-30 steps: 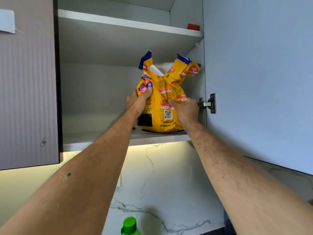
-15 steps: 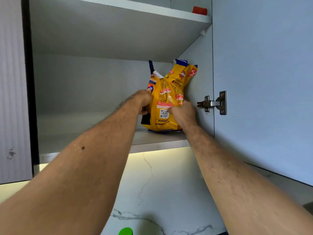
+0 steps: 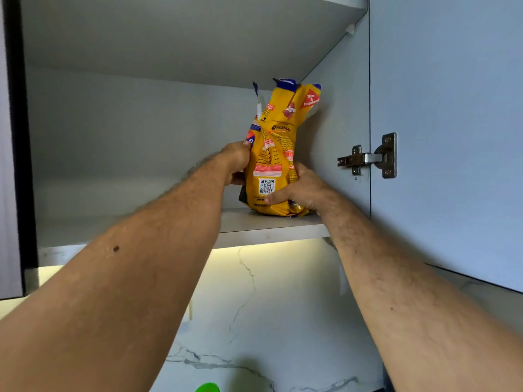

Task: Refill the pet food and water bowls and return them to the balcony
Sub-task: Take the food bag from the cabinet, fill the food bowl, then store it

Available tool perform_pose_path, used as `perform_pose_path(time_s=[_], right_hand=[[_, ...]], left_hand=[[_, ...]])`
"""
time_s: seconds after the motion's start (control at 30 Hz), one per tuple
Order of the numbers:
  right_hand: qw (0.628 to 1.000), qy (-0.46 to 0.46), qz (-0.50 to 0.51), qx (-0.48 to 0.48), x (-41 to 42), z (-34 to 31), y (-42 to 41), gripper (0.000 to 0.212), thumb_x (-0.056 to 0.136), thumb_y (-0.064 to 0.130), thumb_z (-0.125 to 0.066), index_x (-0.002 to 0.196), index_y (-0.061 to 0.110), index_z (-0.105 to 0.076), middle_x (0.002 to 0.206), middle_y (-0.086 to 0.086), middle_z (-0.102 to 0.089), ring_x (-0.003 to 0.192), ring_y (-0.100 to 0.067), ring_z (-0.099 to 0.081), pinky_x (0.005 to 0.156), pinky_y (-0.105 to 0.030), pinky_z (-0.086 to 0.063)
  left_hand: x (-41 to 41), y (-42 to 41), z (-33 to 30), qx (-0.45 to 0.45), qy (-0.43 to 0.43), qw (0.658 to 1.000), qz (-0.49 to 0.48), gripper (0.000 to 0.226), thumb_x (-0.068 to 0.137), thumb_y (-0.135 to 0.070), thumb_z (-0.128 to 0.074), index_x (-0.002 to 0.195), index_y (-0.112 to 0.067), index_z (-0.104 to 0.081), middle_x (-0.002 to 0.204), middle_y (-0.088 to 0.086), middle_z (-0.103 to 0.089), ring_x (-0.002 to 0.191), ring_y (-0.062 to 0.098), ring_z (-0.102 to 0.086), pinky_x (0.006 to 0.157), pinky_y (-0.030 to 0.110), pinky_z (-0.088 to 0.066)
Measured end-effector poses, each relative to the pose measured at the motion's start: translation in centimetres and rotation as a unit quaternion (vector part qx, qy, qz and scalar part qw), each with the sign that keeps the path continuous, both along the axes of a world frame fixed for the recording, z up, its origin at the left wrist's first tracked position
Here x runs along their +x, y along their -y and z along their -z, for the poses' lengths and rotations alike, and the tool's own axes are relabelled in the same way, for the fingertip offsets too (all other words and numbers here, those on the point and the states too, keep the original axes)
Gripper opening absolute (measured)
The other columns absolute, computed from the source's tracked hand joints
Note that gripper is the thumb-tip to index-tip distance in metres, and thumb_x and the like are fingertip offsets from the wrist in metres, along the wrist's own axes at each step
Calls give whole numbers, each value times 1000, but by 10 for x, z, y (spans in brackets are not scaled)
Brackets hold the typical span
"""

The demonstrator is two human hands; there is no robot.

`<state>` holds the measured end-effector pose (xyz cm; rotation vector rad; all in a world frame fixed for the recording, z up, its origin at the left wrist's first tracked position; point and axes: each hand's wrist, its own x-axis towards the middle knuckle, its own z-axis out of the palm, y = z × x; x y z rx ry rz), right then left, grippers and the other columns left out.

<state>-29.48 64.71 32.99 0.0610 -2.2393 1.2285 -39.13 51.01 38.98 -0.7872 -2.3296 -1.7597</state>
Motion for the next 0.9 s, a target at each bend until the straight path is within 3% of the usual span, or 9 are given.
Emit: perform_pose_path(time_s=[0.13,0.23,0.3,0.4,0.5,0.63,0.73,0.8,0.9], right_hand=[[990,-11,140,8,-1,1,-5,98,64,23,-99,146,22,-46,138,-3,-64,127,-27,-60,107,-42,-48],[980,12,197,2,-1,2,-5,97,65,33,-98,144,15,-45,142,-8,-59,130,-32,-58,107,-47,-49],[977,9,211,-12,1,2,-3,99,65,36,-98,144,14,-44,142,-9,-59,129,-33,-58,106,-48,-50],[974,-32,217,-51,5,2,0,92,68,46,-93,141,17,-45,134,-6,-64,120,-32,-64,100,-49,-54],[968,-57,236,-66,10,2,0,66,77,40,-78,134,19,-52,124,-5,-68,109,-32,-67,94,-45,-57],[963,-54,255,-65,11,3,0,48,84,35,-71,128,18,-62,119,-7,-71,105,-32,-68,86,-37,-55],[966,-64,242,-60,9,3,-2,45,89,24,-73,130,13,-58,123,-9,-69,108,-32,-68,78,-32,-50],[970,-62,229,-61,7,2,-4,44,92,13,-71,132,10,-52,126,-11,-67,110,-33,-67,74,-30,-48],[972,-56,221,-56,6,3,-3,46,93,10,-72,133,9,-51,128,-12,-67,111,-33,-68,78,-33,-55]], left_hand=[[-1,-7,3,-17,8,1000,0,35,107,-33,-35,124,-19,-63,119,9,-68,104,27,-67,92,51,-57],[7,-6,6,-73,52,993,-81,43,102,-55,-40,122,-19,-53,101,7,-56,85,26,-62,64,41,-60],[9,-6,7,-83,73,991,-73,53,100,-63,-37,124,-19,-53,103,5,-56,81,24,-62,51,36,-55],[10,-9,7,-73,92,993,2,58,100,-65,-32,119,-17,-57,104,9,-59,87,26,-61,63,49,-58],[10,-5,6,-49,121,990,61,61,94,-63,-46,121,-10,-55,115,14,-60,103,31,-62,73,54,-58],[9,0,12,-102,93,984,115,41,82,-28,-75,119,-23,-61,122,7,-61,109,28,-61,81,55,-59],[3,-3,18,-178,76,976,100,74,76,-5,-82,133,-31,-42,136,4,-51,116,29,-53,83,46,-57],[0,-5,24,-252,37,966,53,99,80,-11,-83,151,-35,-18,152,5,-40,119,27,-53,89,40,-54],[-6,-7,28,-333,-46,942,-18,103,86,-25,-79,157,-37,-6,160,12,-32,89,19,-70,69,32,-57]])
